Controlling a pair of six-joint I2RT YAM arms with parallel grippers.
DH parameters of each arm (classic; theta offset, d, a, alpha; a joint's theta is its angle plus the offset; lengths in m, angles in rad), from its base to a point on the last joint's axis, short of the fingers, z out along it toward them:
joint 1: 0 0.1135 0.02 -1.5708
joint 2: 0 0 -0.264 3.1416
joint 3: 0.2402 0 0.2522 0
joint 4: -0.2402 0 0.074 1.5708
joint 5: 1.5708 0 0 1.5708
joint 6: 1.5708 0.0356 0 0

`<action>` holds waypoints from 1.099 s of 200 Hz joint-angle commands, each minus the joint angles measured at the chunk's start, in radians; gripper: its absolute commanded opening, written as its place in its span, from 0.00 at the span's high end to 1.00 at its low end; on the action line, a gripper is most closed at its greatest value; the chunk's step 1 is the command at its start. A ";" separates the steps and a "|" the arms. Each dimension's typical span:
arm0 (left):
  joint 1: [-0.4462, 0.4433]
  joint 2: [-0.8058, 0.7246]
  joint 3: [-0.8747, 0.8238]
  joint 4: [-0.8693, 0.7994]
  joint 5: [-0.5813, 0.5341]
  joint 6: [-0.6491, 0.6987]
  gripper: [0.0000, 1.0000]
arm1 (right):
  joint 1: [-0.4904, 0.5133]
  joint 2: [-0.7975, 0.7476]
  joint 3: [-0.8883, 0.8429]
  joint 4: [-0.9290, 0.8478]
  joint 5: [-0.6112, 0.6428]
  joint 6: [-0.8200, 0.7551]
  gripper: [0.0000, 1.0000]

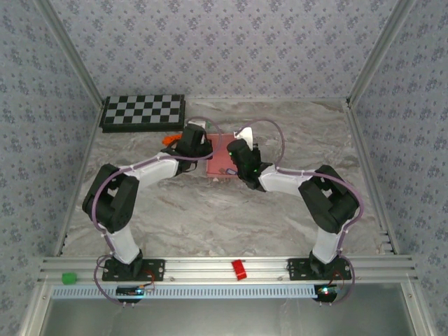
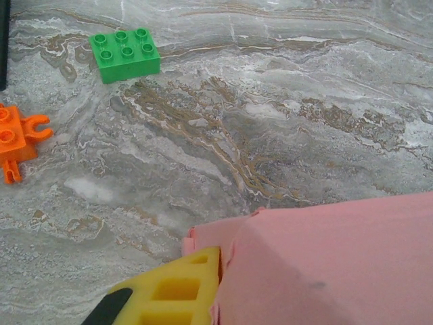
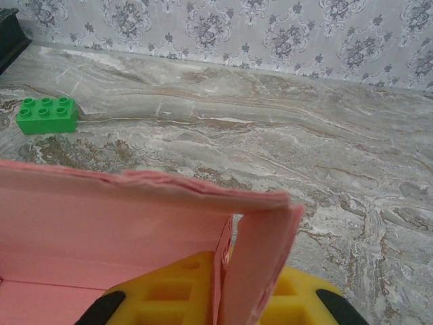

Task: Fold the paper box

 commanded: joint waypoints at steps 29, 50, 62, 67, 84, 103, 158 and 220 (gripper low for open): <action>-0.025 -0.033 -0.020 0.002 -0.001 -0.021 0.90 | 0.024 -0.001 -0.031 0.024 0.027 0.036 0.86; -0.029 -0.037 -0.032 0.005 -0.009 -0.026 0.88 | 0.030 -0.001 -0.039 0.023 0.032 0.044 0.86; -0.031 -0.039 -0.038 0.007 -0.011 -0.029 0.87 | 0.033 -0.003 -0.046 0.025 0.037 0.049 0.86; -0.033 -0.039 -0.040 0.009 -0.012 -0.030 0.87 | 0.035 -0.004 -0.047 0.025 0.039 0.052 0.86; -0.039 -0.042 -0.050 0.012 -0.016 -0.033 0.87 | 0.039 -0.004 -0.057 0.025 0.044 0.062 0.86; -0.045 -0.043 -0.057 0.016 -0.020 -0.036 0.88 | 0.045 -0.003 -0.062 0.023 0.049 0.068 0.86; -0.058 -0.050 -0.070 0.015 -0.036 -0.038 0.92 | 0.059 -0.001 -0.061 0.018 0.059 0.078 0.86; -0.063 -0.057 -0.091 0.021 -0.050 -0.041 0.92 | 0.073 0.005 -0.061 0.003 0.062 0.100 0.86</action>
